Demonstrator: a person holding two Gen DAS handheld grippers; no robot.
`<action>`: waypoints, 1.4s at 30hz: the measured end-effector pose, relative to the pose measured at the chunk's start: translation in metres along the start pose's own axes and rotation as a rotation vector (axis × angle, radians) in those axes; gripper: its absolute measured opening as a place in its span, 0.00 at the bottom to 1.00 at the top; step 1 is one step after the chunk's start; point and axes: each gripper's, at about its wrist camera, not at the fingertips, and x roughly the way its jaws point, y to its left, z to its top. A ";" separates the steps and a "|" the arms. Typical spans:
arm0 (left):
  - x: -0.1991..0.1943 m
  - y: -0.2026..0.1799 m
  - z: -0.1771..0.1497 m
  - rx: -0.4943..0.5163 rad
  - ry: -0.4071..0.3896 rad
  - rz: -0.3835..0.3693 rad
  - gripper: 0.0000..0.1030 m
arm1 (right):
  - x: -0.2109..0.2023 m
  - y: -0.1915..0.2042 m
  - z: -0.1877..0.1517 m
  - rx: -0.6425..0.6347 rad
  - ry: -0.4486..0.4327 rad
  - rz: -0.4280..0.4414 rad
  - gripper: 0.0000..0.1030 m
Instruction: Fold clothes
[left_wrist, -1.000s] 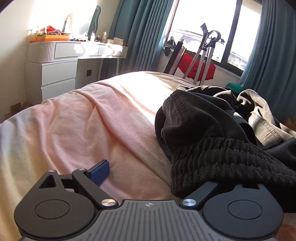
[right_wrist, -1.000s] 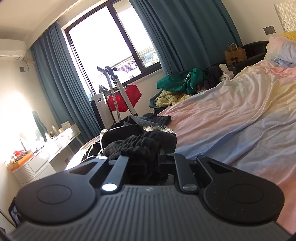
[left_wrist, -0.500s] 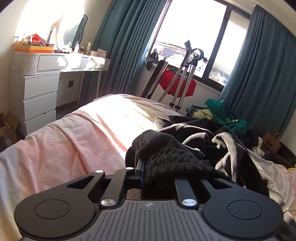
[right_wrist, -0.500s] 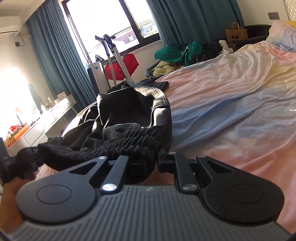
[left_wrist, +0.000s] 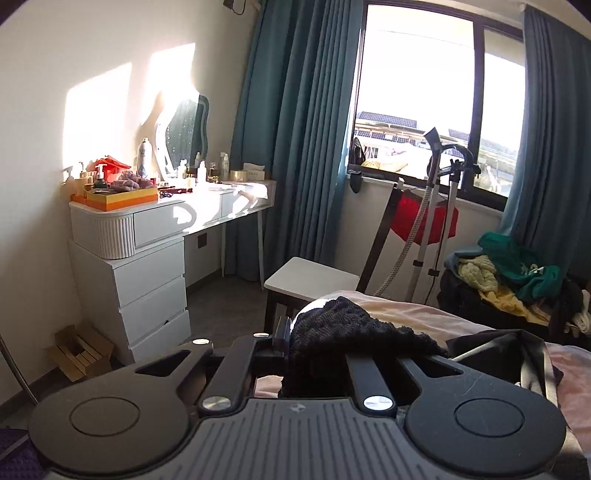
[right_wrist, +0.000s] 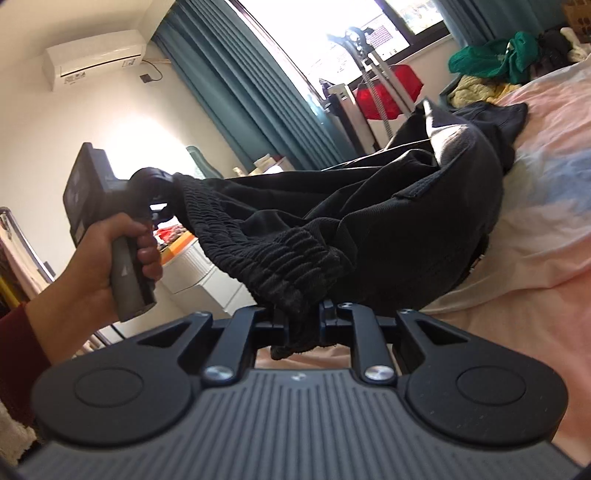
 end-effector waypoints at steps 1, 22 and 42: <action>0.009 0.006 0.002 0.026 -0.007 0.018 0.09 | 0.016 0.009 -0.005 0.006 0.014 0.033 0.17; 0.047 0.126 -0.095 -0.125 0.147 0.167 0.78 | 0.087 0.041 -0.057 -0.245 0.224 0.108 0.88; -0.194 -0.076 -0.123 0.111 -0.018 -0.150 0.90 | -0.086 0.005 0.059 -0.461 -0.061 -0.174 0.87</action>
